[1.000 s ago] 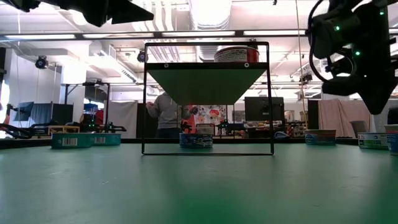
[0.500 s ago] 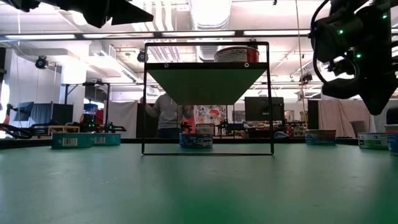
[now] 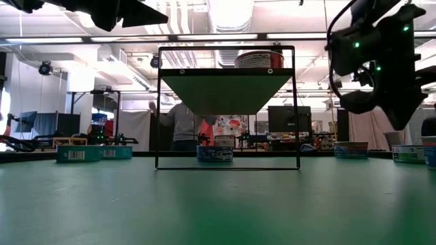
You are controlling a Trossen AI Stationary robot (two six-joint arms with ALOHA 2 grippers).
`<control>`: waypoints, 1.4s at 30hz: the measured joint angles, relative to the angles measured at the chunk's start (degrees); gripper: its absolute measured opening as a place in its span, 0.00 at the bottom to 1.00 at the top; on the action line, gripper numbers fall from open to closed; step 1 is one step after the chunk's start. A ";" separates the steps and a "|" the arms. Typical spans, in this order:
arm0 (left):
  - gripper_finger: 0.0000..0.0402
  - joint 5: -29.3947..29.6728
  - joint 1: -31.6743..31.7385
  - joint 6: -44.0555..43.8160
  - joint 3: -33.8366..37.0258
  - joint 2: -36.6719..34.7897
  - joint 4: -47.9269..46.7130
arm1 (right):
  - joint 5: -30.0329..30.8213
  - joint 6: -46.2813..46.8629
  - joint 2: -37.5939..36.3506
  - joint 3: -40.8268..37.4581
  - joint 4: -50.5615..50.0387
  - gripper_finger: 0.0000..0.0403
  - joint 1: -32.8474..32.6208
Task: Stack canned seafood by type on shelf
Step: Stack the top green tuna can on top of the green tuna can on the shelf
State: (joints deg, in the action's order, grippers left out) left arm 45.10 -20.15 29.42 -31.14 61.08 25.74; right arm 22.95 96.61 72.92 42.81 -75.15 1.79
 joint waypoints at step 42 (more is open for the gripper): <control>0.00 0.00 0.01 1.40 0.00 0.00 -0.27 | -5.08 -3.24 6.21 -1.99 10.20 0.03 3.84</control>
State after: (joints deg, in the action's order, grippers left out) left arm 45.10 -20.14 30.82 -31.14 61.08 25.46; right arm 17.87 93.37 79.13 40.82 -64.94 5.63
